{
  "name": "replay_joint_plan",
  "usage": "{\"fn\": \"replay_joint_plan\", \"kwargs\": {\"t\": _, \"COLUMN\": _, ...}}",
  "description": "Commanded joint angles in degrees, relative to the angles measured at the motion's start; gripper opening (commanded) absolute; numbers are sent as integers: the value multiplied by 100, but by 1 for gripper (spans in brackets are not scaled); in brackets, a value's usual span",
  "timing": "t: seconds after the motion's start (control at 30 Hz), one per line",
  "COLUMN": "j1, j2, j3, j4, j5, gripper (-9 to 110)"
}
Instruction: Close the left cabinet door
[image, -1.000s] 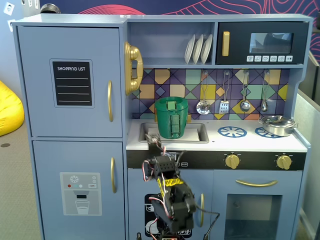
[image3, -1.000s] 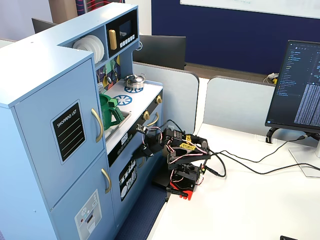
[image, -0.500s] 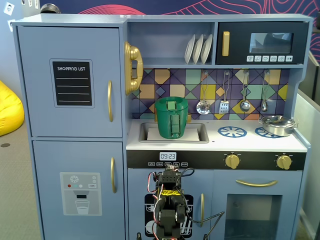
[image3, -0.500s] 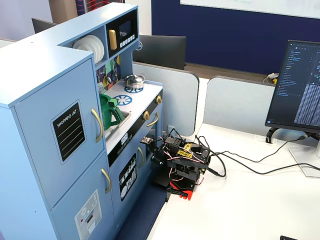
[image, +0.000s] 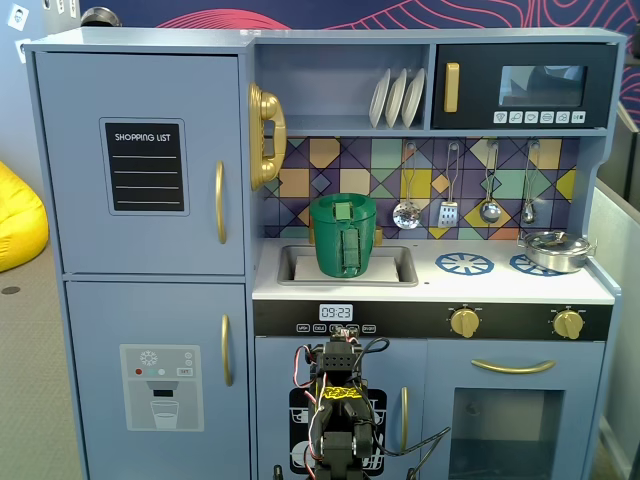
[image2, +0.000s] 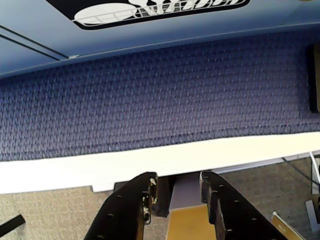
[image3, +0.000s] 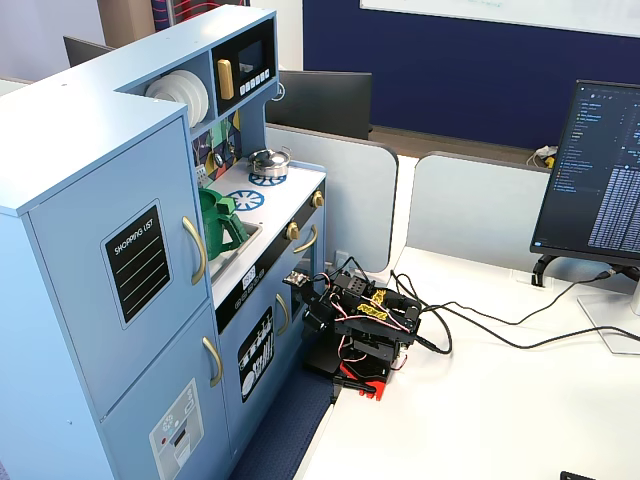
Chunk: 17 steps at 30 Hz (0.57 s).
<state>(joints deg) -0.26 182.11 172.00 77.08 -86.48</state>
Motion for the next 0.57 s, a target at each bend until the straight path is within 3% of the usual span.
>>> {"fn": "replay_joint_plan", "kwargs": {"t": 0.0, "j1": 9, "j2": -9, "j3": -35, "j4": 1063, "j5": 9, "gripper": 0}}
{"fn": "replay_joint_plan", "kwargs": {"t": 0.53, "j1": 9, "j2": 0, "j3": -26, "j4": 1063, "j5": 9, "gripper": 2}}
